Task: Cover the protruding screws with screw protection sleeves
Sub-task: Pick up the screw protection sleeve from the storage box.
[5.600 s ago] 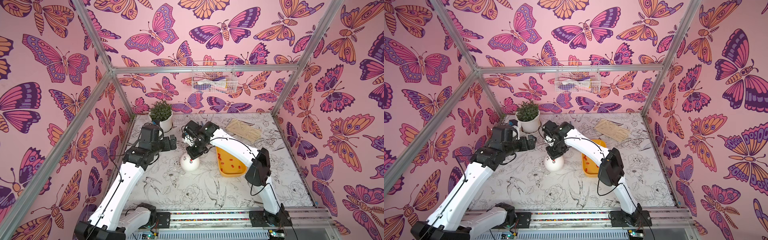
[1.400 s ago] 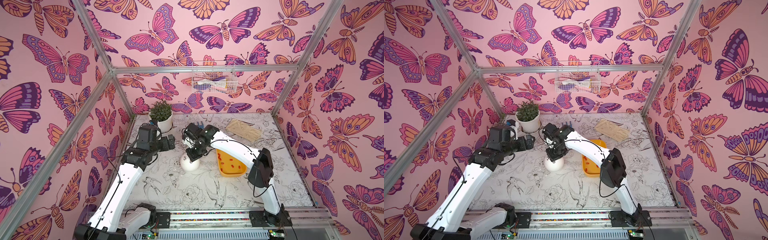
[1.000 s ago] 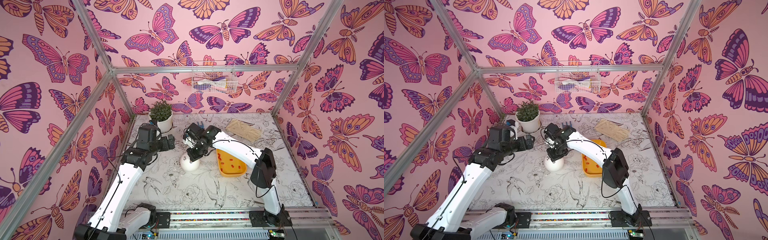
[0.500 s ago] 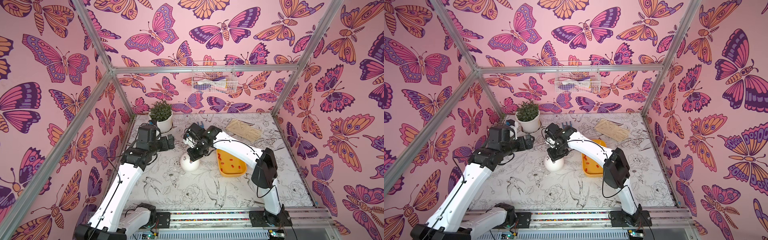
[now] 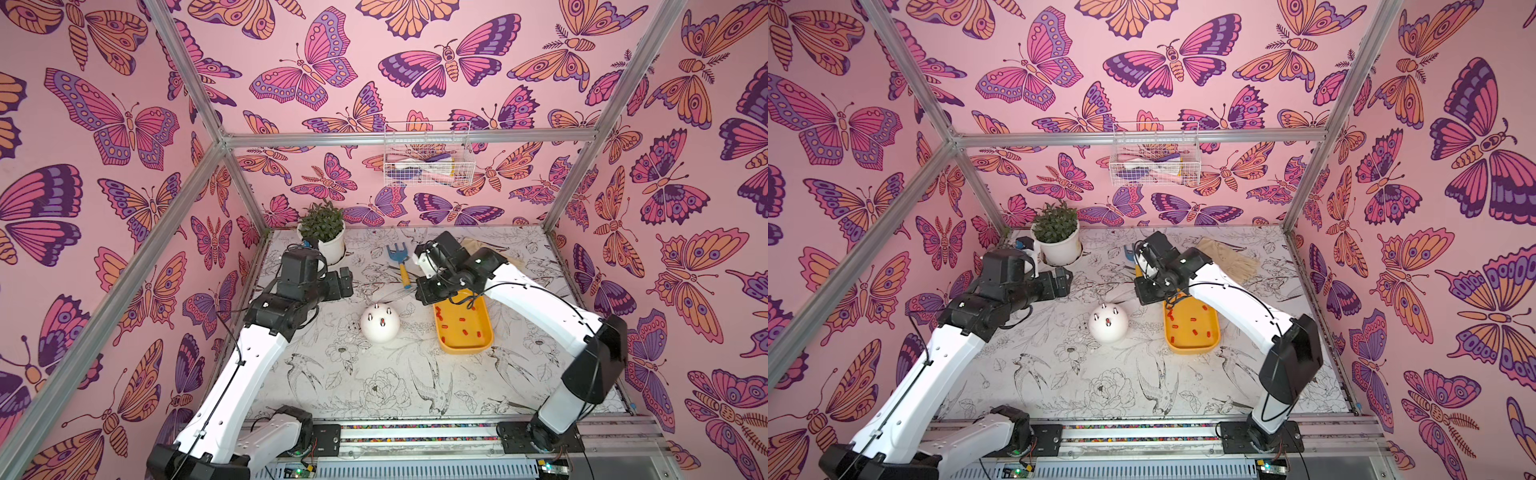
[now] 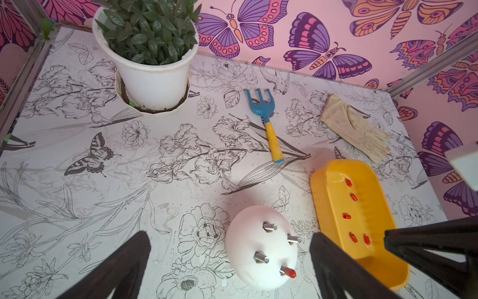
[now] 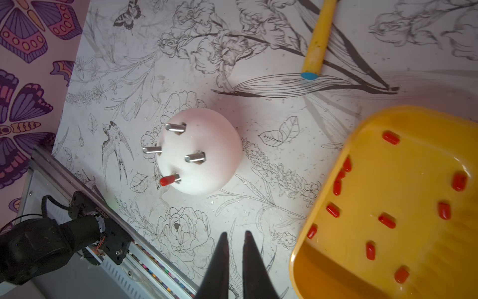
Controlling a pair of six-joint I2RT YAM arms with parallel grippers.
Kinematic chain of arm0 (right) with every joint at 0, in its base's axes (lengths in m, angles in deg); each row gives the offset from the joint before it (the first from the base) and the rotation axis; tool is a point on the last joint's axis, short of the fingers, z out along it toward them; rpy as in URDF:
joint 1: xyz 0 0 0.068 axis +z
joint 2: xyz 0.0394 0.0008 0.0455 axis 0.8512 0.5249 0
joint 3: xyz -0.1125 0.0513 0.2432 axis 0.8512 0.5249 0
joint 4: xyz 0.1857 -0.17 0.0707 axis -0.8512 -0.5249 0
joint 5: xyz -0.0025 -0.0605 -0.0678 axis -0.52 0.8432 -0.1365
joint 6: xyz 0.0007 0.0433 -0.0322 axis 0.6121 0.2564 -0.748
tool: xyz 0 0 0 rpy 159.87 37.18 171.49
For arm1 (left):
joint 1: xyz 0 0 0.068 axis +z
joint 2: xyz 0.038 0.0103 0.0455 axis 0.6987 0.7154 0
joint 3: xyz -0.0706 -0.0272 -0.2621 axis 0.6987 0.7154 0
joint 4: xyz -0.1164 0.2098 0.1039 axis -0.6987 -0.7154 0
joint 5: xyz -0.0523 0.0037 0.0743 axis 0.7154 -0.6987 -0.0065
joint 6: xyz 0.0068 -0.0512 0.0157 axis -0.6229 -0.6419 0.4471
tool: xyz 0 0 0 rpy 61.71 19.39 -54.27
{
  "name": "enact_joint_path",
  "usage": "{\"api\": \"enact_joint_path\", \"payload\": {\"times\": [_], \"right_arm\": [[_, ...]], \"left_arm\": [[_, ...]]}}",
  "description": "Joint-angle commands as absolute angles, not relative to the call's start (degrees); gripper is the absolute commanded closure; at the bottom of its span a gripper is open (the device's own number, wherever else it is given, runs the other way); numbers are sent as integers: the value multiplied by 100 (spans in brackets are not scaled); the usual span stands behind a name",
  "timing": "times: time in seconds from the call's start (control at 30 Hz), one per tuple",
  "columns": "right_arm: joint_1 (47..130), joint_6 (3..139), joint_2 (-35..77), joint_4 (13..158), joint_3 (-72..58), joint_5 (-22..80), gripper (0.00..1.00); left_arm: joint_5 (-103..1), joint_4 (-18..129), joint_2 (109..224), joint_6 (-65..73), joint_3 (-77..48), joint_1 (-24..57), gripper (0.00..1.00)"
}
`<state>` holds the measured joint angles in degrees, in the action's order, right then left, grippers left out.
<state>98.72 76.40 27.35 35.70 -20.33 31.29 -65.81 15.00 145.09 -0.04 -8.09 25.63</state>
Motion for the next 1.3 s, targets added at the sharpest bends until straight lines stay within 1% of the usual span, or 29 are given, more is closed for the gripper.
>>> {"api": "enact_joint_path", "payload": {"times": [0.0, 0.03, 0.2, 0.53, 0.83, 0.87, 1.13, 1.27], "right_arm": [[9641, 7761, 2337, 3790, -1549, 3254, 84], [9562, 7776, 2028, 3822, -1370, 3277, 84], [9170, 7892, 1350, 3935, -614, 3592, 82], [8618, 7937, 608, 4029, 318, 3709, 81], [8489, 7983, 712, 3822, 457, 3745, 80], [8471, 8017, 751, 3814, 483, 3740, 80], [8220, 8148, 1128, 3767, 748, 3741, 80], [7937, 8738, 1369, 3765, 846, 3633, 80]], "left_arm": [[-7169, 1492, 14575, -287, -829, 2073, 1], [-7302, 1489, 14606, -345, -811, 1873, 1], [-7763, 1469, 14758, -595, -775, 1114, 0], [-8171, 1005, 15264, -809, -1058, 235, 0], [-8324, 913, 15552, -791, -1324, -103, 0], [-8339, 898, 15754, -777, -1352, -127, 0], [-8392, 897, 15892, -768, -1447, -156, 0], [-8468, 898, 15923, -734, -1546, -155, 0]]}}
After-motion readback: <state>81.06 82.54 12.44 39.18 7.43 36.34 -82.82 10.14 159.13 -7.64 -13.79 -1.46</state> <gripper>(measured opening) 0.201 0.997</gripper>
